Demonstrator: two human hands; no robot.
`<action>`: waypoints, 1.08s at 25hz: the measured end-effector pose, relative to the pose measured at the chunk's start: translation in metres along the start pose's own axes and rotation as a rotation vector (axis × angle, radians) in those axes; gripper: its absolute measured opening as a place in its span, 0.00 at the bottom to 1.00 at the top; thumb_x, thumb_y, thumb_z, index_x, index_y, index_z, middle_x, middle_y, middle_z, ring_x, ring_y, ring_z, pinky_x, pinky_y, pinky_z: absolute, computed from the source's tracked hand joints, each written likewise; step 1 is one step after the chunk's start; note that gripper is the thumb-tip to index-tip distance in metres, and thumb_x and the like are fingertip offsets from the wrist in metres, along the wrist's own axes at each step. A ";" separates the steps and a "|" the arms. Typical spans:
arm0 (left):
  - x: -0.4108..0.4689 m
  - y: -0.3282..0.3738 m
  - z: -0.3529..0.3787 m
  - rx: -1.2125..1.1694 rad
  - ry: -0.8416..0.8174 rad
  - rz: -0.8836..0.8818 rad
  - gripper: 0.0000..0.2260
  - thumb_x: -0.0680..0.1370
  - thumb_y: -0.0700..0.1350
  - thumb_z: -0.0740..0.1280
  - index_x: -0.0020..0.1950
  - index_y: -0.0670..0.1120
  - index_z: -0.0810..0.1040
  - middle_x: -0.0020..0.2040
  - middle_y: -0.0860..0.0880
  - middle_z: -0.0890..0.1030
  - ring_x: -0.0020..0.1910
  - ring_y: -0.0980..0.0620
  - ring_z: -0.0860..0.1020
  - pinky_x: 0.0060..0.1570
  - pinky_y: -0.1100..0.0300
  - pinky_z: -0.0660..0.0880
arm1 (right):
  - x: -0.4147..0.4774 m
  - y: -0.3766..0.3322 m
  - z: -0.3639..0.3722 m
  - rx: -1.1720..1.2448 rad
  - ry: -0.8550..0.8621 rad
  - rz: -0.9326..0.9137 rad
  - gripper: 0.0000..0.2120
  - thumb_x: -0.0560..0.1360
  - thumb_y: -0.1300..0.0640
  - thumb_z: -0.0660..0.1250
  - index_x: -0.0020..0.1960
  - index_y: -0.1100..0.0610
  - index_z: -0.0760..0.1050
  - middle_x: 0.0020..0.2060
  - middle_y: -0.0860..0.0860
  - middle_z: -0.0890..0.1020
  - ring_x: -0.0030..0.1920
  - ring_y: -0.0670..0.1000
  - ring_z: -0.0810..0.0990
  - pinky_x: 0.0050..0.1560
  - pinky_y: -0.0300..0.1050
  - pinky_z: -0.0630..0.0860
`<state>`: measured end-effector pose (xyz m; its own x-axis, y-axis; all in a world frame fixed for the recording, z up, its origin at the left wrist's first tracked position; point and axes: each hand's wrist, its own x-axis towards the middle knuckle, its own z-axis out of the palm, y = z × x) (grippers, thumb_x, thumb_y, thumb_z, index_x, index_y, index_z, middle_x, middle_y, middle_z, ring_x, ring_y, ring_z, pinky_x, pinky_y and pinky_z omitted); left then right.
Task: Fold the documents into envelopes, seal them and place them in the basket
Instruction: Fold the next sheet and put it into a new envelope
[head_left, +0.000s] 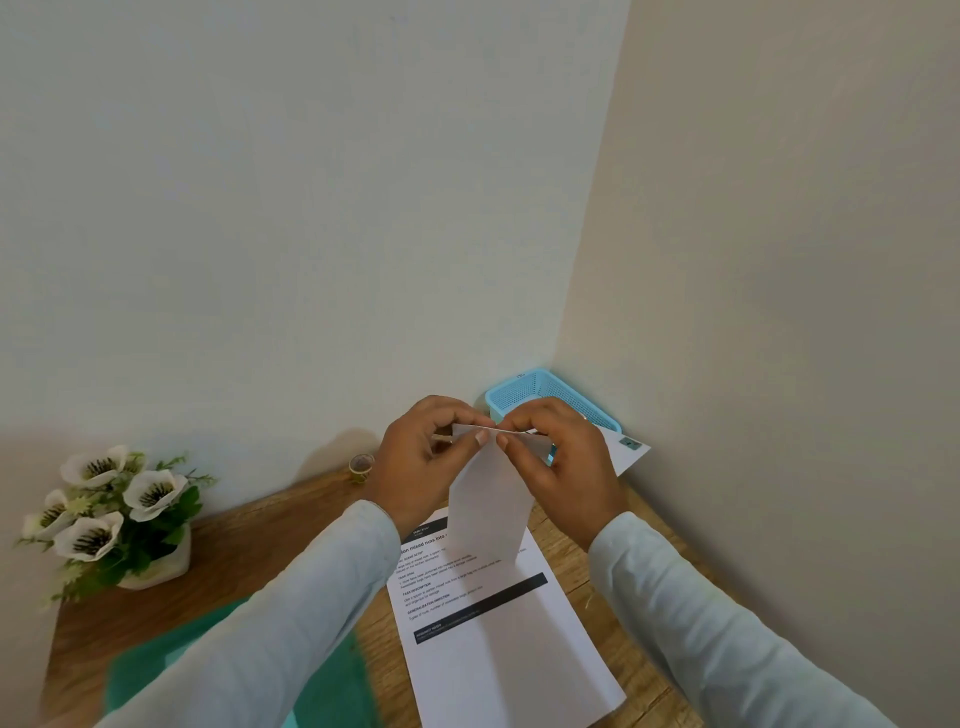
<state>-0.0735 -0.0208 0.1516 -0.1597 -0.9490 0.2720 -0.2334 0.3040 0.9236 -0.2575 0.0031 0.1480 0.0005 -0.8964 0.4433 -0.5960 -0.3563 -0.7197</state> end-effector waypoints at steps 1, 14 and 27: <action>0.000 0.001 0.000 0.012 -0.001 0.003 0.03 0.78 0.51 0.71 0.50 0.56 0.85 0.50 0.58 0.82 0.53 0.54 0.80 0.50 0.61 0.80 | 0.001 -0.001 -0.001 0.000 -0.005 0.000 0.07 0.80 0.45 0.69 0.51 0.47 0.81 0.50 0.40 0.81 0.54 0.44 0.78 0.55 0.54 0.80; 0.006 0.004 -0.019 0.064 -0.012 -0.021 0.03 0.77 0.46 0.74 0.48 0.54 0.88 0.45 0.57 0.86 0.47 0.53 0.83 0.51 0.49 0.83 | 0.006 0.003 -0.020 0.049 -0.040 0.053 0.04 0.79 0.50 0.72 0.49 0.49 0.83 0.47 0.41 0.84 0.52 0.43 0.80 0.57 0.49 0.81; 0.000 0.015 -0.015 0.006 -0.014 0.025 0.02 0.75 0.49 0.76 0.45 0.52 0.87 0.43 0.55 0.86 0.44 0.52 0.84 0.44 0.52 0.84 | 0.011 -0.015 -0.013 0.078 -0.059 -0.051 0.04 0.78 0.51 0.73 0.51 0.50 0.84 0.46 0.43 0.84 0.50 0.47 0.82 0.53 0.50 0.82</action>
<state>-0.0624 -0.0178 0.1701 -0.1790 -0.9397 0.2912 -0.2353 0.3283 0.9148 -0.2587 0.0015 0.1703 0.0784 -0.8897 0.4498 -0.5295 -0.4195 -0.7373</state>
